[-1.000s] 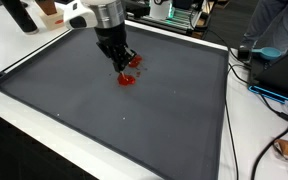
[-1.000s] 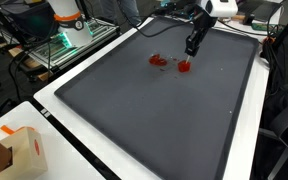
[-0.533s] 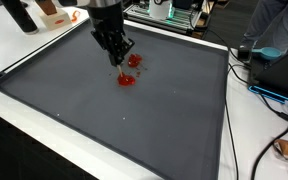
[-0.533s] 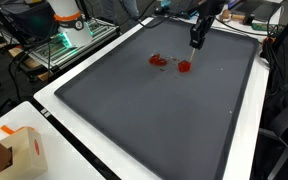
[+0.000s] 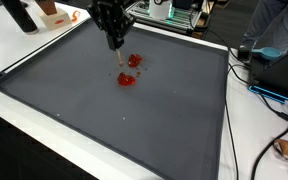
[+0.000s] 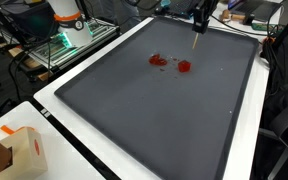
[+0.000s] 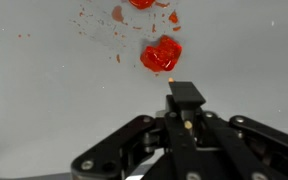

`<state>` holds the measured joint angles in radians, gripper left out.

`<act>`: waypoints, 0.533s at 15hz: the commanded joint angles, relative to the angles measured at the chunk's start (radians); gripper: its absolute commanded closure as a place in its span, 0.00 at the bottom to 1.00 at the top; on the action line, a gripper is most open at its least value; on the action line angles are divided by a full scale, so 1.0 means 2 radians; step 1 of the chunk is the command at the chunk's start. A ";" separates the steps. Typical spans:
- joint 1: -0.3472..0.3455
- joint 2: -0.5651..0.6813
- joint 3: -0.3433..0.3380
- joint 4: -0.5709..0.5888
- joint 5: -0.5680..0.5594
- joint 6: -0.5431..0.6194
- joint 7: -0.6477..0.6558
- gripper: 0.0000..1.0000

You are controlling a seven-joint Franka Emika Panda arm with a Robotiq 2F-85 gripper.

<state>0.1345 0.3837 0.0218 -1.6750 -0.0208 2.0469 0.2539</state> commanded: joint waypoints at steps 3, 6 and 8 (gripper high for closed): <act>0.001 -0.032 0.007 0.000 0.004 -0.043 0.008 0.97; 0.005 -0.039 0.008 0.007 -0.002 -0.059 0.017 0.97; 0.006 -0.042 0.010 0.012 0.000 -0.066 0.020 0.97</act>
<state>0.1436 0.3175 0.0344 -1.6548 -0.0213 1.9526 0.2704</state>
